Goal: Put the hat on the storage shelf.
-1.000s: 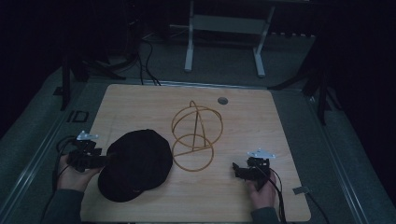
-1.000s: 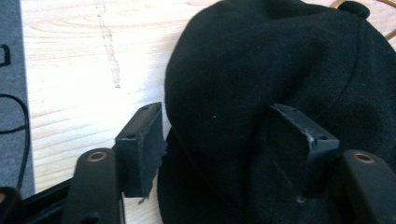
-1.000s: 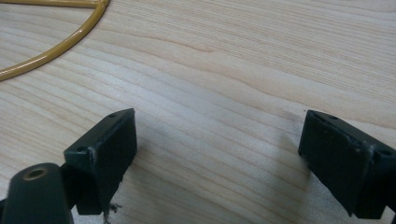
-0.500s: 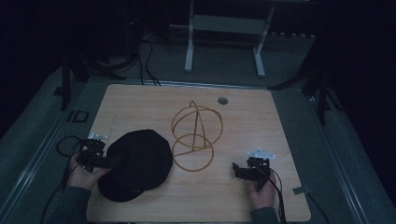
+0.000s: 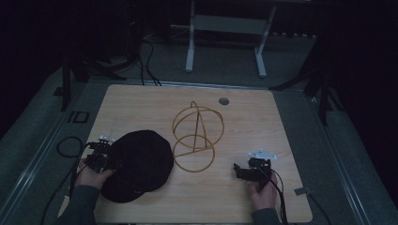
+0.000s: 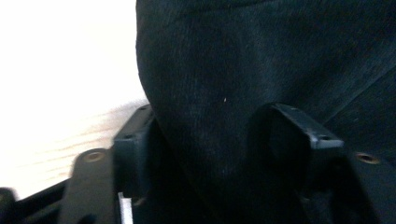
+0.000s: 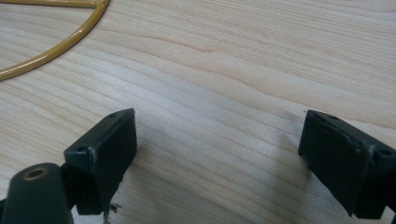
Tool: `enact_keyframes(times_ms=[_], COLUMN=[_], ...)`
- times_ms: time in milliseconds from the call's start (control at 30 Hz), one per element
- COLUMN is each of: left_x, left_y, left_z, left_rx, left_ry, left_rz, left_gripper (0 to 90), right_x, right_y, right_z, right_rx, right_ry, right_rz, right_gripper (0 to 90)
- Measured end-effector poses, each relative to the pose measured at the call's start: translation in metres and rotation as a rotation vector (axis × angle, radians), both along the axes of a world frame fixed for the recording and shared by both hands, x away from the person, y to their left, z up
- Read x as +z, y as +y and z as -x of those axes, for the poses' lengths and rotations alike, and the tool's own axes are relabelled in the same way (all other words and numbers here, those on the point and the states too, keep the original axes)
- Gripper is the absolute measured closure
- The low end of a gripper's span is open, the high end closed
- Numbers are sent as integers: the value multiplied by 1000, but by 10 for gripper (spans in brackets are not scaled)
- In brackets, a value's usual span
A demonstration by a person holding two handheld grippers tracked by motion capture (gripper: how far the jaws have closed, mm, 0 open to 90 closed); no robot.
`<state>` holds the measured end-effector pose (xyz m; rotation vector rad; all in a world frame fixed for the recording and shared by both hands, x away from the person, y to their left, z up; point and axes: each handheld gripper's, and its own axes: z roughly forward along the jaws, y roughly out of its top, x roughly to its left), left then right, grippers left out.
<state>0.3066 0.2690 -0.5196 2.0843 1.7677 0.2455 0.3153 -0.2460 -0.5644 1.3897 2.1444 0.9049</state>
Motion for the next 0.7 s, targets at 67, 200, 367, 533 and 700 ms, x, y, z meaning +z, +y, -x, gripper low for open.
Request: enact_keyframes(times_ms=[67, 200, 367, 533, 700], left_x=[3, 6, 14, 17, 20], left_y=[-4, -5, -6, -3, 3], left_z=[-2, -2, -5, -8, -12], left_rx=[15, 27, 24, 13, -34], left_ry=[5, 10, 8, 12, 20], left_rz=[-45, -75, -99, -85, -35], left_gripper=[440, 576, 694, 747, 778], right_x=[0, 0, 0, 0, 0], right_y=[0, 0, 0, 0, 0], right_z=[0, 0, 0, 0, 0], right_rx=[0, 0, 0, 0, 0], right_ry=[0, 0, 0, 0, 0], right_rz=[1, 0, 0, 0, 0], right_gripper=[114, 114, 114, 114, 114])
